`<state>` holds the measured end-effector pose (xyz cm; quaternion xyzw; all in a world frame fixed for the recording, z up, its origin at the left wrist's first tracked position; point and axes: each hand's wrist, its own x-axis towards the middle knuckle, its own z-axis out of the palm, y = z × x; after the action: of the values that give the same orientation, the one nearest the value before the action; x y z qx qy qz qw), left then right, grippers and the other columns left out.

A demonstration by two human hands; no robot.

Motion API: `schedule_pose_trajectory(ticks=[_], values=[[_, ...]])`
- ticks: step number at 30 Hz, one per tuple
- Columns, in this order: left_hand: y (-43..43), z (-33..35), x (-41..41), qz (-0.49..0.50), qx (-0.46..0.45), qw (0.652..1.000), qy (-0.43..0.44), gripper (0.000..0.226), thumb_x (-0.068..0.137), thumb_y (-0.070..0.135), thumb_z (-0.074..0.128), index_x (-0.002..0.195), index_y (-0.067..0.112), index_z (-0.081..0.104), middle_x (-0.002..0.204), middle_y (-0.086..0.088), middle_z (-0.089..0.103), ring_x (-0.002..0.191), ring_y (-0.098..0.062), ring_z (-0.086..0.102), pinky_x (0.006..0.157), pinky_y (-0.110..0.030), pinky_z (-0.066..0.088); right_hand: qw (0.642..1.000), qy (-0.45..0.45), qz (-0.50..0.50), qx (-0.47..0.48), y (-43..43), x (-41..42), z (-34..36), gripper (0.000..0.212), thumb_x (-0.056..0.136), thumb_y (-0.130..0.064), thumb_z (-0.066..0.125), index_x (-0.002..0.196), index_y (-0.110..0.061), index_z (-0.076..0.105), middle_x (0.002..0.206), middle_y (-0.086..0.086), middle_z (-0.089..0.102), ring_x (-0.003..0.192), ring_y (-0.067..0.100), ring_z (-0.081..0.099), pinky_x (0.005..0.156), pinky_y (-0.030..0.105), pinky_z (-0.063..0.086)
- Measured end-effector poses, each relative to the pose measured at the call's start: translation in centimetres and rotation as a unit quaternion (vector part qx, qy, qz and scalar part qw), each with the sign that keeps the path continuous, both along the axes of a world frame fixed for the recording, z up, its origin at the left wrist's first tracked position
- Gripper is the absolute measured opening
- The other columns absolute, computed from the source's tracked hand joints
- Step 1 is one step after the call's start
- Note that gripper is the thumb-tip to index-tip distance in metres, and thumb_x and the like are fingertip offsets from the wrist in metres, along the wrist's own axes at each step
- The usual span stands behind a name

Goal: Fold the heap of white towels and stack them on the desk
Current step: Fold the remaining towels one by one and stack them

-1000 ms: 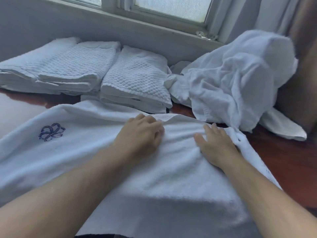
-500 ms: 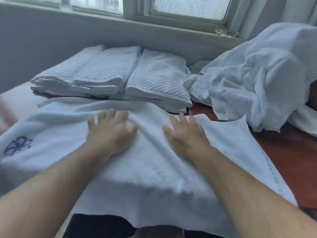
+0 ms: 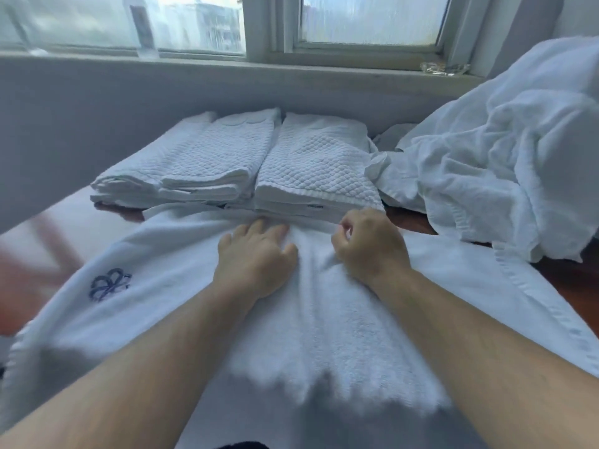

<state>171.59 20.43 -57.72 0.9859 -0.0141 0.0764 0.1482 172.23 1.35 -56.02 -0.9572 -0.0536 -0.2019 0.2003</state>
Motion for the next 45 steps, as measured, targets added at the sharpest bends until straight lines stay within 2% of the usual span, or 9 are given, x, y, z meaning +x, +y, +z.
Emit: schedule_pose_trajectory(ticks=[4, 8, 14, 18, 21, 28, 35, 41, 45], values=[[2.7, 0.3, 0.4, 0.096, -0.285, 0.946, -0.122, 0.039, 0.089, 0.013, 0.05, 0.12, 0.027, 0.07, 0.12, 0.001, 0.069, 0.113, -0.019, 0.059, 0.094, -0.024, 0.041, 0.995, -0.003, 0.101, -0.015, 2.7, 0.8, 0.2, 0.021, 0.091, -0.034, 0.055, 0.076, -0.021, 0.057, 0.082, -0.003, 0.06, 0.083, 0.022, 0.056, 0.068, 0.034, 0.042], [4.2, 0.4, 0.1, 0.138, -0.361, 0.917, -0.101, 0.045, 0.076, 0.014, 0.049, 0.113, 0.033, 0.068, 0.091, 0.016, 0.067, 0.078, 0.002, 0.06, 0.078, -0.025, 0.048, 0.969, 0.015, 0.242, -0.034, 4.9, 0.4, -0.6, 0.015, 0.091, -0.04, 0.056, 0.085, -0.028, 0.062, 0.085, -0.01, 0.05, 0.084, 0.014, 0.049, 0.072, 0.031, 0.04], [9.0, 1.4, 1.3, 0.142, -0.152, 0.967, -0.148, 0.034, 0.088, 0.011, 0.06, 0.117, 0.027, 0.068, 0.125, 0.0, 0.058, 0.101, -0.024, 0.062, 0.099, -0.033, 0.046, 0.944, 0.085, 0.316, 0.031, 3.8, 1.7, -0.3, 0.007, 0.09, -0.039, 0.062, 0.087, -0.034, 0.066, 0.085, -0.014, 0.058, 0.079, 0.004, 0.055, 0.076, 0.029, 0.045], [11.9, 1.0, 1.6, 0.237, -0.14, 0.936, -0.221, 0.026, 0.096, 0.019, 0.055, 0.12, 0.022, 0.066, 0.131, -0.007, 0.053, 0.121, -0.024, 0.049, 0.097, -0.029, 0.035, 0.932, 0.105, 0.322, 0.131, 2.5, 2.2, -0.4, 0.006, 0.091, -0.03, 0.067, 0.09, -0.033, 0.072, 0.079, -0.029, 0.062, 0.072, -0.003, 0.056, 0.062, 0.01, 0.04], [12.7, 0.7, 2.6, 0.278, -0.128, 0.94, -0.151, 0.033, 0.1, 0.028, 0.052, 0.131, 0.023, 0.06, 0.137, -0.011, 0.051, 0.12, -0.029, 0.053, 0.098, -0.036, 0.04, 0.928, 0.112, 0.326, 0.143, 2.4, 2.1, -0.6, 0.006, 0.091, -0.031, 0.067, 0.093, -0.036, 0.07, 0.082, -0.04, 0.056, 0.069, -0.002, 0.056, 0.063, 0.009, 0.04], [12.7, 0.4, 3.6, 0.295, -0.012, 0.954, -0.052, 0.057, 0.099, 0.042, 0.048, 0.15, 0.021, 0.035, 0.142, -0.017, 0.048, 0.127, -0.039, 0.049, 0.099, -0.048, 0.042, 0.939, 0.103, 0.321, 0.065, 3.2, 1.6, -0.7, 0.013, 0.089, -0.039, 0.068, 0.102, -0.038, 0.07, 0.096, -0.016, 0.06, 0.083, -0.006, 0.051, 0.07, 0.012, 0.034], [13.0, 0.6, 2.6, 0.237, -0.121, 0.943, -0.198, 0.025, 0.092, 0.016, 0.053, 0.115, 0.014, 0.063, 0.108, -0.01, 0.051, 0.105, -0.033, 0.054, 0.083, -0.03, 0.036, 0.947, 0.083, 0.307, 0.037, 3.7, 1.1, -1.0, 0.023, 0.087, -0.051, 0.059, 0.102, -0.037, 0.07, 0.099, -0.018, 0.056, 0.092, -0.001, 0.054, 0.08, 0.023, 0.043], [12.5, 1.8, 1.5, 0.195, -0.27, 0.888, -0.316, 0.022, 0.088, 0.003, 0.052, 0.098, 0.022, 0.059, 0.119, -0.011, 0.051, 0.096, -0.006, 0.041, 0.08, 0.005, 0.025, 0.954, 0.04, 0.297, -0.002, 4.0, 1.2, -1.2, 0.02, 0.089, -0.05, 0.056, 0.094, -0.036, 0.069, 0.096, -0.018, 0.054, 0.091, -0.002, 0.049, 0.077, 0.024, 0.038], [13.9, 3.4, 0.4, 0.156, -0.253, 0.891, -0.342, 0.013, 0.087, 0.013, 0.065, 0.086, 0.022, 0.055, 0.107, 0.006, 0.056, 0.099, -0.009, 0.049, 0.077, -0.001, 0.032, 0.958, 0.042, 0.274, -0.08, 4.4, 0.8, -0.2, 0.026, 0.095, -0.045, 0.054, 0.109, -0.031, 0.07, 0.11, -0.011, 0.06, 0.108, 0.013, 0.054, 0.092, 0.031, 0.043]])
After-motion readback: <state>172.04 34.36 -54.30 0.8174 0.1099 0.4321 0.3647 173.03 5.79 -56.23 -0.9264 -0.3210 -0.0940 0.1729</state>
